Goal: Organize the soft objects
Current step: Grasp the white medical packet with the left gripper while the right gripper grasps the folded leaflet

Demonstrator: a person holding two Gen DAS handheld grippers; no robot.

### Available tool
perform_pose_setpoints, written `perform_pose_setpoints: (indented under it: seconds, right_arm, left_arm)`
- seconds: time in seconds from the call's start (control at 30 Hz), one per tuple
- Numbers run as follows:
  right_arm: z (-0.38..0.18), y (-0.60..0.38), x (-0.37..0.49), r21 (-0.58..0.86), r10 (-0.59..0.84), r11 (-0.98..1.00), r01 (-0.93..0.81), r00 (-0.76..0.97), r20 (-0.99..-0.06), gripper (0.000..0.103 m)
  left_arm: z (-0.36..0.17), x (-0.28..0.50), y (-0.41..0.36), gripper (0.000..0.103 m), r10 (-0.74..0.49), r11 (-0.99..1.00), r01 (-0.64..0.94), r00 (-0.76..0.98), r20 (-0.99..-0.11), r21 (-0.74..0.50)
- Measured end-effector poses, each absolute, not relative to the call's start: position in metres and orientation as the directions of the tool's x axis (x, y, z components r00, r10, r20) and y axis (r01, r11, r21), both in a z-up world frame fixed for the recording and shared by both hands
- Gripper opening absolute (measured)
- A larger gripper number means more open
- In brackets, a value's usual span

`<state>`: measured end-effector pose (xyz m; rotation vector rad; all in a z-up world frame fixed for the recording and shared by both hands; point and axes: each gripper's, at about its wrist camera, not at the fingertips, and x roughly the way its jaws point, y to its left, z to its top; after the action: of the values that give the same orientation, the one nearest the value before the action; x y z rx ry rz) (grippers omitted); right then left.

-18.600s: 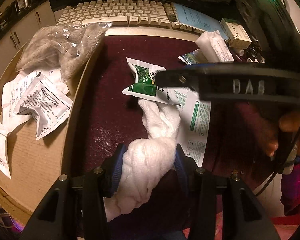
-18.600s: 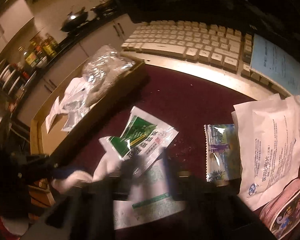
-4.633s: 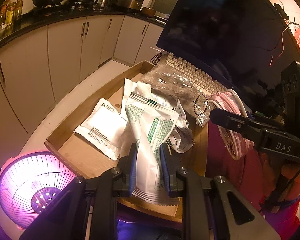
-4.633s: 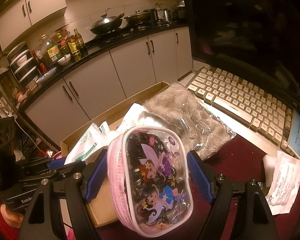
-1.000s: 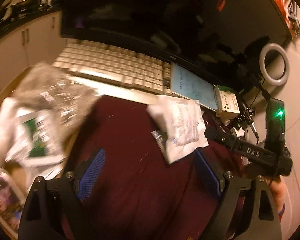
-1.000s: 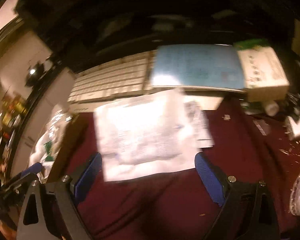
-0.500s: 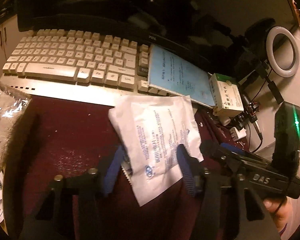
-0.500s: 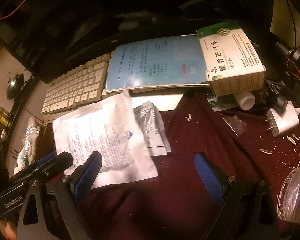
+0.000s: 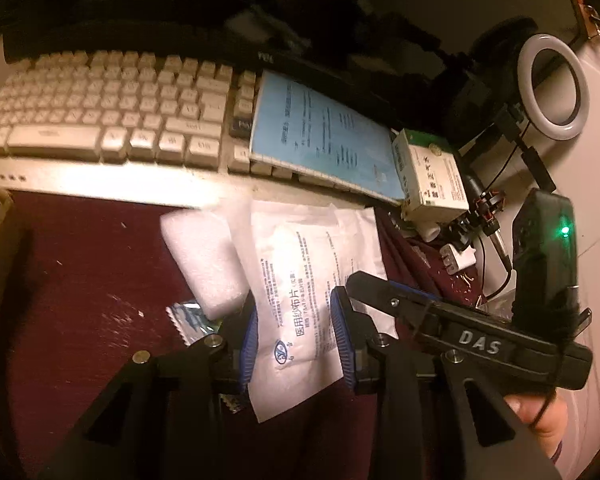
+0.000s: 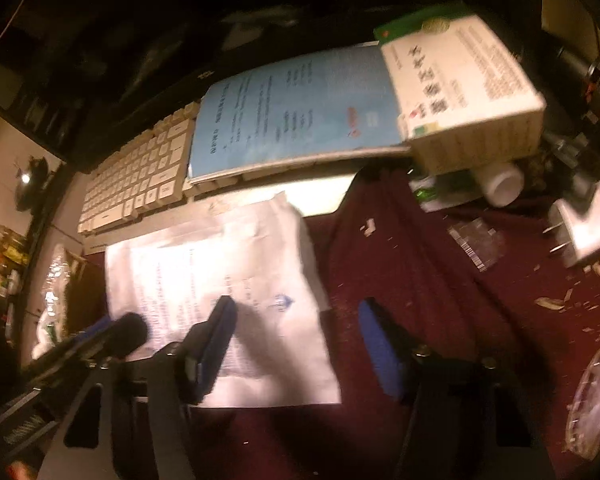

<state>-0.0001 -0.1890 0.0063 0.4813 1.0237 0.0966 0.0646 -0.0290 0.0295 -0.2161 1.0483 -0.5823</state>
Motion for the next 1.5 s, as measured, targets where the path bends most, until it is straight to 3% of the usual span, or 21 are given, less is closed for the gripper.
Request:
perform_pose_setpoints:
  seconds: [0.13, 0.17, 0.2, 0.3, 0.57, 0.8, 1.03, 1.23, 1.3, 1.5]
  right_arm:
    - [0.005, -0.187, 0.000, 0.478, 0.349, 0.868, 0.137, 0.518, -0.781, 0.061]
    - [0.005, -0.186, -0.001, 0.481, 0.350, 0.866, 0.139, 0.518, -0.780, 0.061]
    - [0.005, -0.186, -0.001, 0.486, 0.354, 0.862, 0.142, 0.519, -0.778, 0.061]
    - [0.005, -0.190, -0.003, 0.512, 0.369, 0.844, 0.159, 0.520, -0.770, 0.062]
    - [0.021, -0.198, -0.011, 0.525, 0.366, 0.838, 0.148, 0.562, -0.742, 0.063]
    - [0.018, -0.186, 0.007, 0.470, 0.340, 0.872, 0.133, 0.527, -0.779, 0.077]
    - [0.016, -0.157, 0.035, 0.266, 0.172, 0.957, 0.119, 0.508, -0.844, 0.078]
    - [0.008, -0.148, 0.044, 0.199, 0.122, 0.974, 0.110, 0.486, -0.865, 0.065]
    - [0.009, -0.146, 0.045, 0.172, 0.099, 0.979, 0.106, 0.491, -0.865, 0.047]
    - [0.021, -0.154, 0.022, 0.223, 0.143, 0.970, 0.092, 0.526, -0.839, 0.044]
  left_arm:
    - [0.019, 0.064, -0.031, 0.032, -0.548, 0.830, 0.341, 0.357, -0.756, -0.441]
    - [0.019, 0.062, -0.030, 0.021, -0.550, 0.830, 0.343, 0.365, -0.752, -0.441]
    - [0.019, 0.061, -0.029, 0.016, -0.555, 0.827, 0.341, 0.364, -0.748, -0.447]
    - [0.020, 0.055, -0.027, 0.012, -0.577, 0.812, 0.358, 0.367, -0.730, -0.462]
    - [0.035, 0.003, 0.044, 0.010, -0.584, 0.810, 0.332, 0.396, -0.708, -0.482]
    - [0.022, -0.047, 0.130, 0.010, -0.518, 0.850, 0.170, 0.447, -0.730, -0.499]
    - [0.014, -0.056, 0.134, 0.012, -0.509, 0.849, 0.132, 0.464, -0.725, -0.512]
    - [0.010, -0.049, 0.125, 0.034, -0.519, 0.843, 0.131, 0.458, -0.722, -0.522]
    - [0.011, -0.045, 0.122, 0.046, -0.528, 0.835, 0.131, 0.458, -0.715, -0.534]
    - [0.012, -0.042, 0.115, 0.050, -0.513, 0.847, 0.135, 0.462, -0.723, -0.514]
